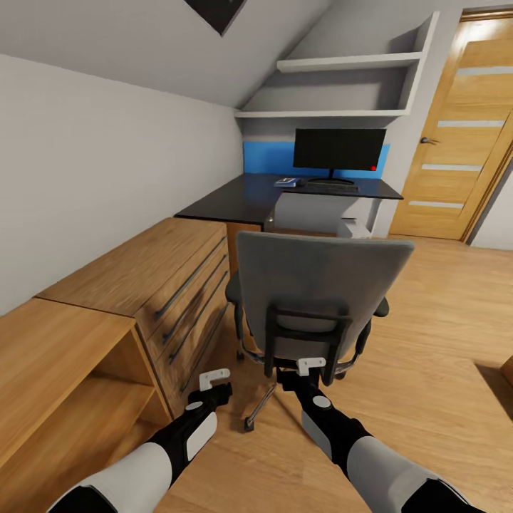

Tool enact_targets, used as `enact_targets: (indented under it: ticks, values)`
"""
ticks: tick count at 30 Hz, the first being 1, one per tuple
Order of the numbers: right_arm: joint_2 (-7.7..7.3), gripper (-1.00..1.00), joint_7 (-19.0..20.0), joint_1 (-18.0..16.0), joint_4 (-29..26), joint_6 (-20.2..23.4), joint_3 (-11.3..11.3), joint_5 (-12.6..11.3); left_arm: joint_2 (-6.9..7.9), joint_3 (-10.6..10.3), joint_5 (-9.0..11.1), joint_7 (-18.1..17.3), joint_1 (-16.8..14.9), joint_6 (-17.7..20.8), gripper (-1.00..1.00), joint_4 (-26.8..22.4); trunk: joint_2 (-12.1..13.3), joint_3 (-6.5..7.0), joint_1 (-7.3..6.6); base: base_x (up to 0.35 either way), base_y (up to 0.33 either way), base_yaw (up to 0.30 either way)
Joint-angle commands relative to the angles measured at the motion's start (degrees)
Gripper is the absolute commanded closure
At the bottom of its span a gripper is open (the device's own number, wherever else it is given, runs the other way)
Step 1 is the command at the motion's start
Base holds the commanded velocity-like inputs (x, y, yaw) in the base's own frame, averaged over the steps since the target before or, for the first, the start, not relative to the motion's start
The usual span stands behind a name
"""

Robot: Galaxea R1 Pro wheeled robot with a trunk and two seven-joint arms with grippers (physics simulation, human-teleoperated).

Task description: In the bedroom, organize the workspace by keeping the computer under the desk, ensuring the monitor is on the desk, placing the keyboard on the desk next to the monitor, placing the mouse on the desk next to the keyboard, moving the folder from the swivel chair onto the desk next to the mouse, stacking the notebook on top of the folder with the pen on top of the notebook, and positioning the swivel chair next to the desk.

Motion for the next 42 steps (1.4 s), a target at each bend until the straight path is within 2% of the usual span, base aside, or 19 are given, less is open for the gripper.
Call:
enact_targets:
  ticks: [1, 18, 33, 42]
  values:
    - [-0.02, -1.00, -0.35, -0.06, 0.04, -0.22, 0.49, -0.47, 0.03, -0.49, 0.57, 0.34, -0.05, -0.24, -1.00, 0.00, -0.02, -0.05, -0.01, 0.000, 0.005, -0.001]
    - [0.17, -1.00, -0.69, -0.06, -0.09, -0.24, 0.34, -0.54, 0.06, -0.43, 0.72, 0.42, -0.05, -0.20, -1.00, 0.01, -0.02, -0.05, -0.01, -0.078, 0.069, 0.000]
    - [0.17, -1.00, -0.70, -0.06, -0.13, -0.29, 0.31, -0.54, 0.12, -0.31, 0.80, 0.42, -0.05, -0.16, -1.00, 0.05, -0.02, 0.66, -0.01, 0.000, 0.000, -0.211]
    - [0.17, -1.00, -0.77, -0.06, -0.30, -0.26, 0.21, -0.68, 0.12, -0.30, 0.75, 0.42, -0.05, -0.16, -1.00, 0.06, -0.02, 0.69, -0.01, 0.000, 0.000, -0.044]
